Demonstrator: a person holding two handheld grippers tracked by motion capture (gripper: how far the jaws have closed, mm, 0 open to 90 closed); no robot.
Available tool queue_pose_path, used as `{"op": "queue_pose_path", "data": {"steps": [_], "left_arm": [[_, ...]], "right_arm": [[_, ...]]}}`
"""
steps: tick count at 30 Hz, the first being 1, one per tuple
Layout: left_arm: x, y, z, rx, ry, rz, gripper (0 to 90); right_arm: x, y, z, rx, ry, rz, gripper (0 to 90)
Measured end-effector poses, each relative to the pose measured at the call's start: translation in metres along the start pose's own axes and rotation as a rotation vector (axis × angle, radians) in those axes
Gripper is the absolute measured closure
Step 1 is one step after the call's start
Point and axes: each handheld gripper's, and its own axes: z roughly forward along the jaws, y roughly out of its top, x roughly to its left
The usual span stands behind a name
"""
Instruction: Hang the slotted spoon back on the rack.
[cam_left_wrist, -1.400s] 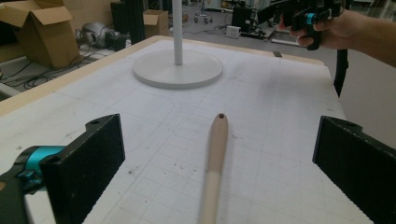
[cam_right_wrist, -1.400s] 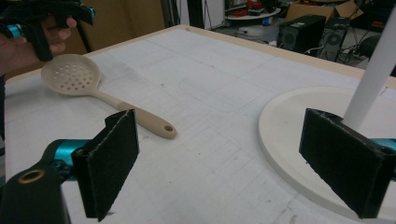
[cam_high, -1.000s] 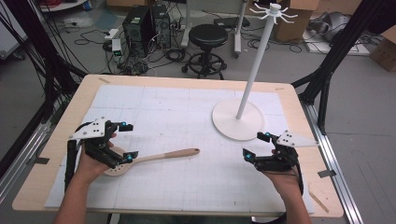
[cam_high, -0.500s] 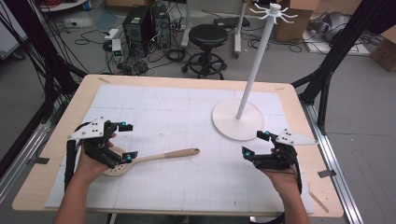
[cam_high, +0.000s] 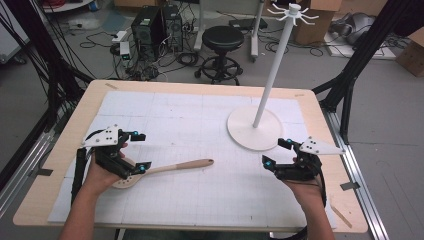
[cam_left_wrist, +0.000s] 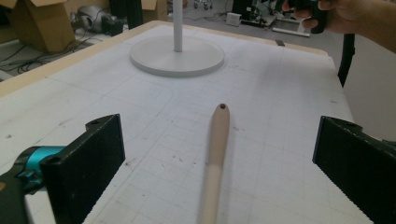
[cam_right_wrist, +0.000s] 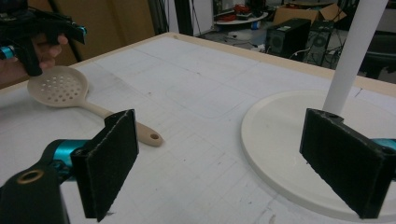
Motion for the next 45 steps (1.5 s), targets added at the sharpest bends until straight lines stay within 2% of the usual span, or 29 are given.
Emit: {"op": "queue_pose_path", "data": {"steps": [7, 13, 16, 21, 23, 29, 33, 36, 39, 41, 45], "left_arm": [[0.002, 0.014, 0.023, 0.082, -0.016, 0.014, 2.8], [-0.002, 0.024, 0.051, 0.178, -0.042, 0.023, 2.8], [-0.005, 0.023, 0.062, 0.222, -0.061, 0.017, 2.8], [-0.006, 0.018, 0.083, 0.331, -0.073, 0.014, 2.8], [-0.005, 0.017, 0.088, 0.351, -0.079, 0.015, 2.8], [-0.001, 0.012, 0.100, 0.421, -0.066, -0.007, 2.9], [0.001, 0.009, 0.106, 0.468, -0.053, -0.005, 3.0], [0.001, 0.007, 0.109, 0.497, -0.078, 0.000, 15.8], [0.000, 0.005, 0.113, 0.543, -0.071, 0.015, 18.5], [-0.001, 0.003, 0.115, 0.576, -0.075, 0.023, 27.2], [-0.001, 0.002, 0.117, 0.614, -0.061, 0.019, 32.1]], "right_arm": [[0.000, -0.001, 0.003, 0.015, 0.006, -0.003, 11.0], [0.002, 0.000, 0.002, 0.012, 0.014, -0.016, 11.0], [0.000, 0.002, -0.002, -0.002, 0.012, -0.010, 11.0], [-0.002, 0.002, -0.006, -0.018, 0.005, -0.004, 11.0], [-0.002, 0.001, -0.006, -0.015, 0.007, 0.004, 11.0], [-0.003, 0.000, -0.004, -0.006, 0.006, -0.002, 11.0], [-0.003, -0.001, -0.002, 0.001, 0.005, 0.000, 11.0], [-0.003, -0.002, -0.002, 0.006, 0.007, 0.005, 11.1], [-0.002, -0.003, 0.000, 0.017, 0.006, 0.000, 11.0], [-0.002, -0.003, 0.001, 0.017, 0.006, -0.005, 11.1], [-0.002, -0.004, 0.003, 0.022, 0.011, -0.003, 11.1]]}}
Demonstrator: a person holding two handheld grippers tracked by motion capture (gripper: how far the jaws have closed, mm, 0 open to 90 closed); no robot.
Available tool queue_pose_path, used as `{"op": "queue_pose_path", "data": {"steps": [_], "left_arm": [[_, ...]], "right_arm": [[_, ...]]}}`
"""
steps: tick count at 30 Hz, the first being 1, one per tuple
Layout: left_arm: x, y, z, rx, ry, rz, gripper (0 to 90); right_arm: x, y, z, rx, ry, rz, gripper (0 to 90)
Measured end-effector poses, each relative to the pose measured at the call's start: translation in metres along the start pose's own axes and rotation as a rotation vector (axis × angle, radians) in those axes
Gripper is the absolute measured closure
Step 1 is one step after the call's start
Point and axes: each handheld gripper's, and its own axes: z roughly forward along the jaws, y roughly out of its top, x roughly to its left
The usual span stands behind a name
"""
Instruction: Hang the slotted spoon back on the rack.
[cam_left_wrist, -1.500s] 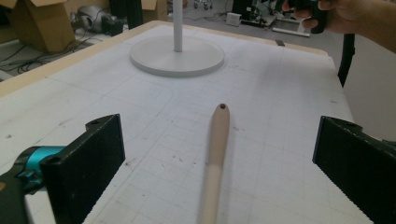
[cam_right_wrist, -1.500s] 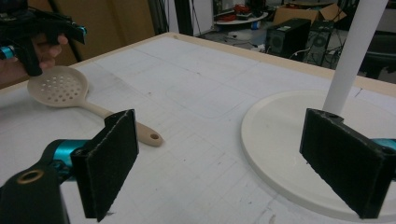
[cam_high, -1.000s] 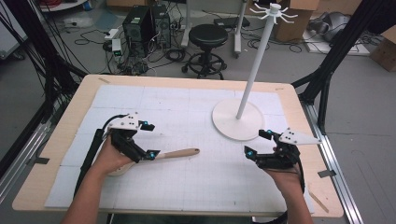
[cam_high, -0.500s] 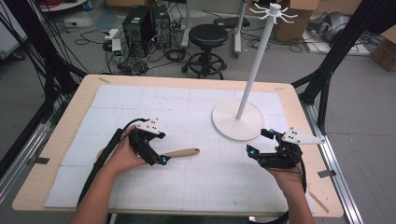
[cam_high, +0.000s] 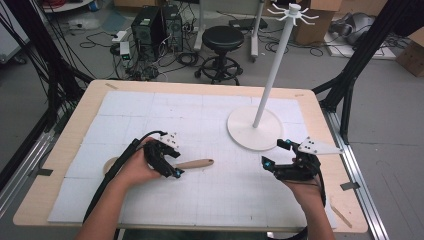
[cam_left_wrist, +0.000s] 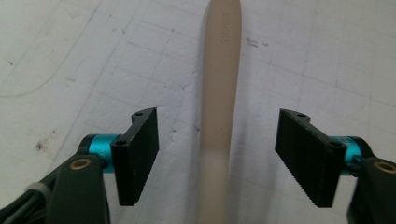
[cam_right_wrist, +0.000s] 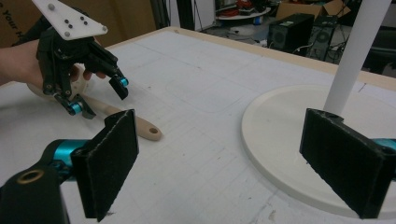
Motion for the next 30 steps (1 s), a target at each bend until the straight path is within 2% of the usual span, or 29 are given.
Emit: {"op": "queue_pose_path", "data": {"steps": [5, 11, 15, 20, 27, 30], "left_arm": [[0.000, 0.000, 0.005, 0.079, 0.024, -0.007, 41.2], [-0.003, 0.003, 0.005, 0.101, 0.067, -0.009, 50.6], [-0.005, 0.008, 0.007, 0.140, 0.081, 0.002, 51.0], [-0.007, 0.017, 0.010, 0.214, 0.098, 0.021, 50.8], [-0.005, 0.019, 0.011, 0.227, 0.081, 0.013, 51.5], [-0.005, 0.019, 0.010, 0.227, 0.075, 0.028, 54.2]], "right_arm": [[0.000, -0.002, 0.002, 0.008, -0.004, 0.000, 11.1], [0.000, -0.001, 0.004, 0.015, -0.003, -0.002, 11.1], [0.000, -0.002, 0.004, 0.024, -0.008, -0.005, 11.1], [0.001, -0.002, 0.005, 0.026, -0.008, -0.005, 11.1], [0.001, -0.002, 0.008, 0.036, -0.004, -0.010, 11.1], [0.002, -0.003, 0.007, 0.034, -0.005, -0.002, 11.1]]}}
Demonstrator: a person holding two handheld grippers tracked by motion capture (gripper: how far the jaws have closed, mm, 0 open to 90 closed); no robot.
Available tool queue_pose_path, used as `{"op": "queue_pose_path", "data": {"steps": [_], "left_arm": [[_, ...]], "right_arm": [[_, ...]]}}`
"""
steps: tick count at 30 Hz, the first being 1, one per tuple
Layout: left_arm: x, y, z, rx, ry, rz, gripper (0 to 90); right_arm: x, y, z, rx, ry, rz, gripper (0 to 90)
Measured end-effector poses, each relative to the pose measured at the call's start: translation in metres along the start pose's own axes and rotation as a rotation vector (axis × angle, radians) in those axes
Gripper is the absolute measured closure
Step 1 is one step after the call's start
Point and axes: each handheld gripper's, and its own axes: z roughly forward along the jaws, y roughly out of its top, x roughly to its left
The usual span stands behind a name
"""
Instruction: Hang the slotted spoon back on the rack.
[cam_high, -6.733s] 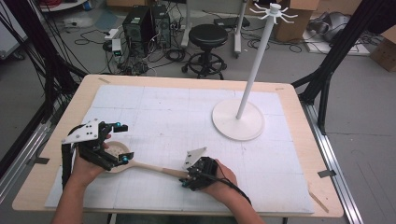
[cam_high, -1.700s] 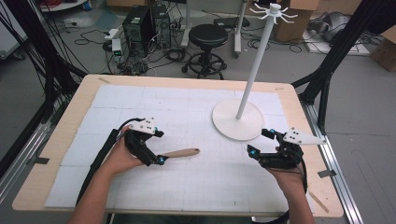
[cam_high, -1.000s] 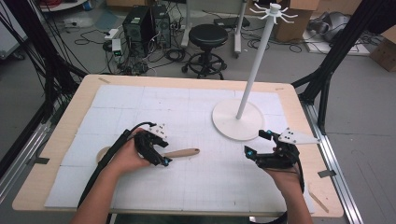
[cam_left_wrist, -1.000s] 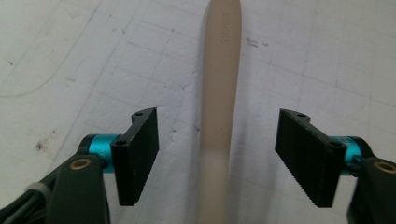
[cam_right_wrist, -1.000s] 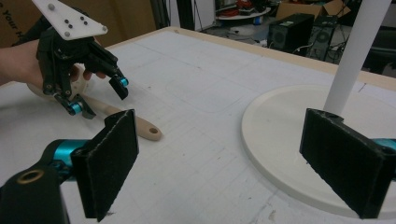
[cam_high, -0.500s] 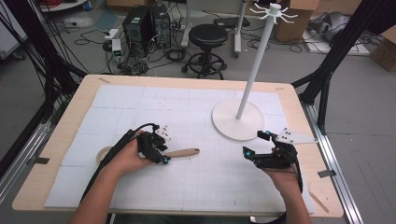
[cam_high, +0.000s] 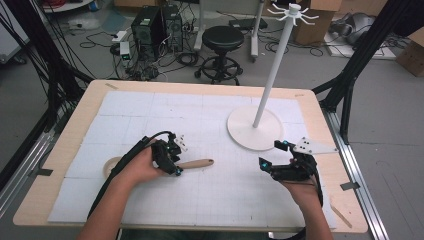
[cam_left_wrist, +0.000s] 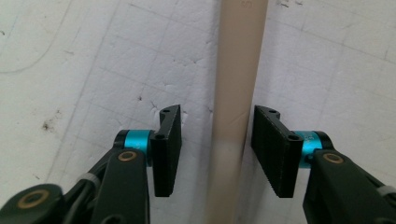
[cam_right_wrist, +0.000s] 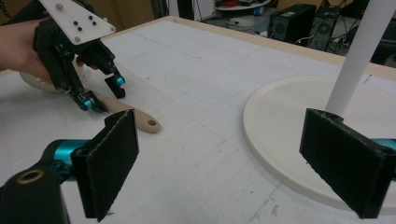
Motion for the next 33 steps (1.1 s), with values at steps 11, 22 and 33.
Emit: {"op": "queue_pose_path", "data": {"steps": [11, 22, 33], "left_arm": [[-0.005, 0.002, -0.002, 0.007, -0.013, 0.047, 73.8], [0.002, 0.004, -0.058, -0.169, 0.048, 0.004, 74.3], [0.011, 0.030, -0.113, -0.353, 0.095, 0.000, 74.4]], "right_arm": [[0.000, 0.000, 0.002, 0.006, -0.001, -0.006, 11.1], [-0.002, -0.002, 0.004, 0.011, 0.004, 0.011, 11.1], [-0.002, -0.002, 0.003, -0.002, 0.009, 0.005, 11.1]]}}
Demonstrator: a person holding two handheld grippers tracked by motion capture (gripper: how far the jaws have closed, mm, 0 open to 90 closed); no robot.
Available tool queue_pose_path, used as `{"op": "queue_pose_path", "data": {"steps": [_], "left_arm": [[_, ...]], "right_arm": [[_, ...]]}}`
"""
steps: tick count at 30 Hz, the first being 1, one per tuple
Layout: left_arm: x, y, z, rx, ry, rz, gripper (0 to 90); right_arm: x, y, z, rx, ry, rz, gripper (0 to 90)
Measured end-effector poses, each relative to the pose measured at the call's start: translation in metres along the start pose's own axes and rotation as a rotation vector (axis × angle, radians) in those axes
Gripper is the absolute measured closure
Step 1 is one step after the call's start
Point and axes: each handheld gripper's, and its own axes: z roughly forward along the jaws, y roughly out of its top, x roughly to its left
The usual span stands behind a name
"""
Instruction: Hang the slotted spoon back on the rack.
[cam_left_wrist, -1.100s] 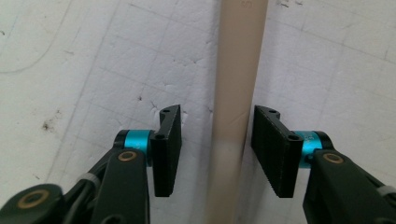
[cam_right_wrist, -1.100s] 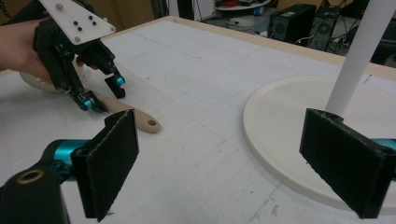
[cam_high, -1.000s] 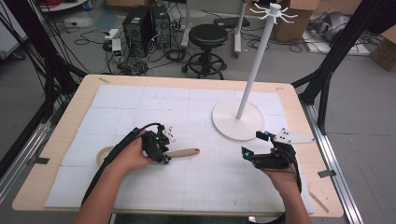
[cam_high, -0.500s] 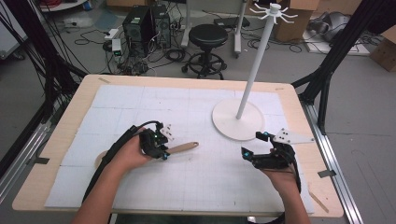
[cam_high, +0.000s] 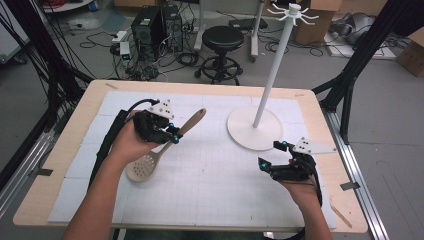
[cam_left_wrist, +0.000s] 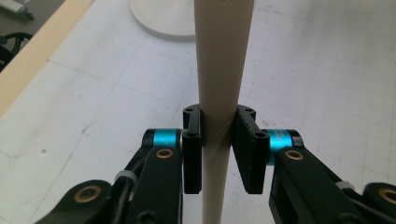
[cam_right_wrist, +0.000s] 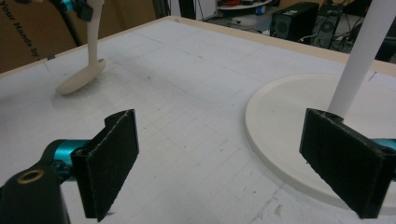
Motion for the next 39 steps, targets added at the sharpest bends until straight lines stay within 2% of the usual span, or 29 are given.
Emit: {"op": "queue_pose_path", "data": {"steps": [4, 13, 18, 23, 28, 34, 36, 39], "left_arm": [[0.009, 0.015, -0.005, -0.033, -0.013, -0.013, 74.4], [0.024, 0.046, -0.014, -0.165, -0.058, -0.043, 74.3], [0.032, 0.065, -0.016, -0.182, -0.057, -0.050, 74.3], [0.036, 0.090, -0.017, -0.188, -0.053, -0.030, 74.3], [0.037, 0.115, -0.017, -0.217, -0.069, -0.016, 74.3], [0.037, 0.143, -0.015, -0.224, -0.074, 0.015, 74.3], [0.038, 0.151, -0.014, -0.239, -0.088, 0.017, 74.3], [0.041, 0.162, -0.014, -0.273, -0.113, -0.002, 74.2]], "right_arm": [[0.001, 0.000, 0.000, 0.006, 0.002, 0.002, 11.1], [0.002, 0.002, -0.001, -0.008, 0.011, 0.003, 11.1], [0.002, 0.001, 0.001, -0.005, 0.020, -0.003, 11.1], [0.003, 0.001, 0.000, -0.010, 0.024, 0.001, 11.1], [0.004, 0.000, 0.002, -0.005, 0.025, 0.001, 11.1], [0.006, 0.000, 0.005, 0.002, 0.032, -0.008, 11.1], [0.006, 0.000, 0.004, -0.001, 0.033, -0.005, 11.1], [0.005, 0.000, 0.004, -0.004, 0.033, -0.004, 11.1]]}}
